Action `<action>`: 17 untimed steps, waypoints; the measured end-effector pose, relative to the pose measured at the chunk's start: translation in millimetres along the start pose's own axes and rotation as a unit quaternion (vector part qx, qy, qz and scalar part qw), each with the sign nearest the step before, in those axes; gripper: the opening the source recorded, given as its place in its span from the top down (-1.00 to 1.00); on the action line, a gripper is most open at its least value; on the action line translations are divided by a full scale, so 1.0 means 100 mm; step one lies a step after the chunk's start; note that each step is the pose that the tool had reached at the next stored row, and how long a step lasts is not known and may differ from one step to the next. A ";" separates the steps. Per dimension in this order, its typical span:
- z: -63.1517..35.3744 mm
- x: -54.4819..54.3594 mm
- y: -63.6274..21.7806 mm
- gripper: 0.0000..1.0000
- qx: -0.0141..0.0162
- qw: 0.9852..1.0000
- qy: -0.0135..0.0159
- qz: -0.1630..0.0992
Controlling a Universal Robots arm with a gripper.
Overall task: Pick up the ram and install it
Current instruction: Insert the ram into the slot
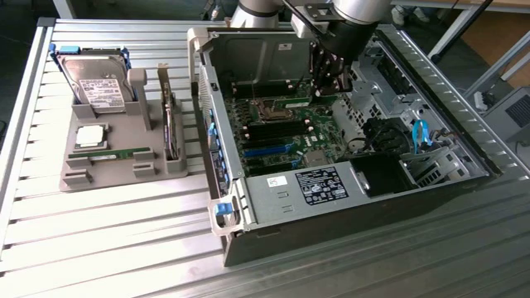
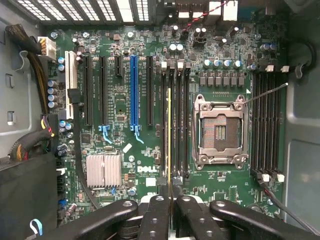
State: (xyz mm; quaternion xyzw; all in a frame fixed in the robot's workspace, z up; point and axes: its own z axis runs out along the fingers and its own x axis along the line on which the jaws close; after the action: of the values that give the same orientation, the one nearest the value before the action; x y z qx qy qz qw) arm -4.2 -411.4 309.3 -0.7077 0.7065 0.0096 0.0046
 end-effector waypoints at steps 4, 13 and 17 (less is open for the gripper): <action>0.041 0.00 0.075 0.78 0.000 1.000 0.000 0.000; 0.143 0.00 0.174 0.78 0.000 1.000 0.000 0.011; 0.200 0.00 0.226 0.78 0.000 1.000 0.000 0.013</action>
State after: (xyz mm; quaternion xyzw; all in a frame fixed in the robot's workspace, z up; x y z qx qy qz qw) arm -26.9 -411.3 289.5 -0.6982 0.7158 0.0096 0.0048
